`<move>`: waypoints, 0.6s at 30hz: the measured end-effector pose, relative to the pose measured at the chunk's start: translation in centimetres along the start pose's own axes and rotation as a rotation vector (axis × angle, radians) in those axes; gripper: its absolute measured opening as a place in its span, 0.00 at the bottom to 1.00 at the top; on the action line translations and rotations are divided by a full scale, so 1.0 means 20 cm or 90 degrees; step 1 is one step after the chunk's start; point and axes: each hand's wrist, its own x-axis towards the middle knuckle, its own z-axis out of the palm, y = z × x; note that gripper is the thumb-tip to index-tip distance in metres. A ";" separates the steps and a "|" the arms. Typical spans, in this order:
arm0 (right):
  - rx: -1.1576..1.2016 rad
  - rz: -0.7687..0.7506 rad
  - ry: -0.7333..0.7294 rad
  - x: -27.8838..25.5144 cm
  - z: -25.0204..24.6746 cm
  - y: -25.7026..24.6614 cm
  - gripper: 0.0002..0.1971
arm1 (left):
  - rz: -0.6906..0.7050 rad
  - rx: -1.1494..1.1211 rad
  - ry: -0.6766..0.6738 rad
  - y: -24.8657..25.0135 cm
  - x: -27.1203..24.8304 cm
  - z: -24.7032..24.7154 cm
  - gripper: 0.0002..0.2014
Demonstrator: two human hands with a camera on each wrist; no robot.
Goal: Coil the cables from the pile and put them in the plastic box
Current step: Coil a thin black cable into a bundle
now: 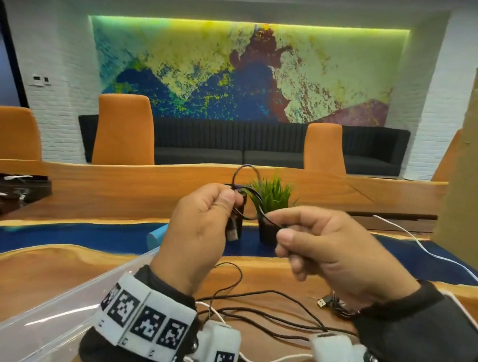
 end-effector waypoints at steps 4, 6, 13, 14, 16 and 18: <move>-0.234 -0.142 0.268 0.03 -0.11 0.00 0.09 | -0.100 -0.089 0.031 0.01 0.06 -0.10 0.16; -0.444 -0.215 0.352 0.05 -0.15 0.04 0.09 | -0.144 -0.193 -0.011 0.02 0.05 -0.09 0.17; -0.652 -0.243 0.097 0.07 -0.07 0.12 0.06 | -0.152 -0.314 -0.139 0.03 0.01 -0.01 0.11; -0.546 -0.234 0.130 0.07 -0.05 0.12 0.06 | -0.141 -0.301 -0.143 0.04 0.01 -0.02 0.10; -0.216 -0.191 0.206 0.07 -0.04 0.09 0.05 | -0.119 -0.288 -0.150 0.05 0.00 -0.01 0.11; 0.129 -0.108 0.207 0.07 -0.01 0.06 0.05 | -0.097 -0.276 -0.151 0.06 0.00 -0.01 0.10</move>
